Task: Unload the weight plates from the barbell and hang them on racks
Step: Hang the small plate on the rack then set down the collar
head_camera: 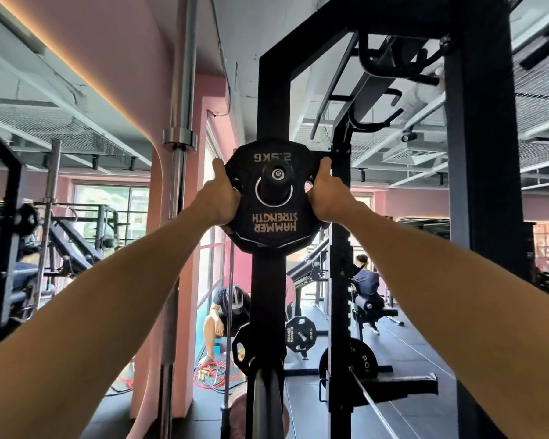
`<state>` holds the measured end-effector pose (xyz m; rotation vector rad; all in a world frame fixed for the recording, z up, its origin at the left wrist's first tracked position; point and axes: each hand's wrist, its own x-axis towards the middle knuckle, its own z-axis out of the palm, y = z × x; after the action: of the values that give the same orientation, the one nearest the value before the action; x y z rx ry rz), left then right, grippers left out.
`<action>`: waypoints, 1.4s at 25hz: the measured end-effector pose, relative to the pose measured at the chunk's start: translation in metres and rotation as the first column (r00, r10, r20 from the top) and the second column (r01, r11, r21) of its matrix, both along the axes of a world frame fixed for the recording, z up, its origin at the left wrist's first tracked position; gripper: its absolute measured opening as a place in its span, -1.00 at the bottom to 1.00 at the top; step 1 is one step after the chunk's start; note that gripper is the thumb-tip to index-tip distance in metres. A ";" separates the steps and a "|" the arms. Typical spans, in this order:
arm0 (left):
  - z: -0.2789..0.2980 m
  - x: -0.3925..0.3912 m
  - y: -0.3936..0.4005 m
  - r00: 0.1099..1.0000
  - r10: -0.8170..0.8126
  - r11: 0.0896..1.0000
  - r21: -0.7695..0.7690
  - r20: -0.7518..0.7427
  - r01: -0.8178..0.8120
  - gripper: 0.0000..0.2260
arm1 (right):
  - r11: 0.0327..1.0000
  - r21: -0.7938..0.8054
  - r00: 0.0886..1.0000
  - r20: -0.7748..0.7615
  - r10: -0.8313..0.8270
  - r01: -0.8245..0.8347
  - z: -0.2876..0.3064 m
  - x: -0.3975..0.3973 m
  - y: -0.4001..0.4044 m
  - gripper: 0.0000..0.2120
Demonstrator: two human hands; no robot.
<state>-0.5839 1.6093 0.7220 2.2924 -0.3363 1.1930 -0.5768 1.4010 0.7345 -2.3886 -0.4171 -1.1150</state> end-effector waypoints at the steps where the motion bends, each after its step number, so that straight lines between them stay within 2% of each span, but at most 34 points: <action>1: 0.000 -0.010 -0.002 1.000 -0.003 1.000 0.002 0.006 0.003 -0.65 | 1.000 -0.007 1.000 0.012 0.008 -0.008 0.001 -0.009 -0.002 -0.50; 7: 0.003 -0.085 -0.011 0.997 0.035 0.999 0.005 0.075 -0.035 -0.62 | 0.997 -0.008 0.994 0.076 0.077 -0.076 0.000 -0.075 -0.015 -0.60; 12: -0.009 -0.158 -0.032 0.997 0.047 0.999 0.014 0.060 -0.048 -0.48 | 0.992 -0.063 0.991 0.067 0.115 -0.110 -0.014 -0.134 -0.033 -0.54; 16: -0.021 -0.214 -0.055 0.995 0.093 0.995 0.040 0.047 -0.095 -0.58 | 0.987 -0.050 0.987 0.038 0.155 -0.153 -0.029 -0.181 -0.058 -0.65; 24: -0.020 -0.299 -0.106 0.991 0.115 0.991 0.062 0.073 -0.120 -0.70 | 0.984 -0.080 0.984 0.071 0.165 -0.159 -0.028 -0.258 -0.111 -0.66; 29: -0.035 -0.348 -0.145 0.988 0.124 0.988 0.081 0.087 -0.131 -0.72 | 0.985 -0.101 0.986 0.069 0.150 -0.143 -0.040 -0.309 -0.154 -0.63; 32: -0.049 -0.375 -0.173 0.988 0.134 0.985 0.099 0.075 -0.141 -0.70 | 0.988 -0.093 0.992 0.012 0.124 -0.123 -0.055 -0.344 -0.187 -0.59; 35: -0.062 -0.397 -0.204 0.983 0.173 0.975 0.128 0.059 -0.179 -0.66 | 0.989 -0.115 0.996 -0.028 0.089 -0.092 -0.065 -0.374 -0.221 -0.64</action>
<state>-0.9805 1.4055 0.6602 2.4541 -0.2394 1.3507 -0.9508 1.1803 0.6700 -2.4525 -0.5914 -1.0488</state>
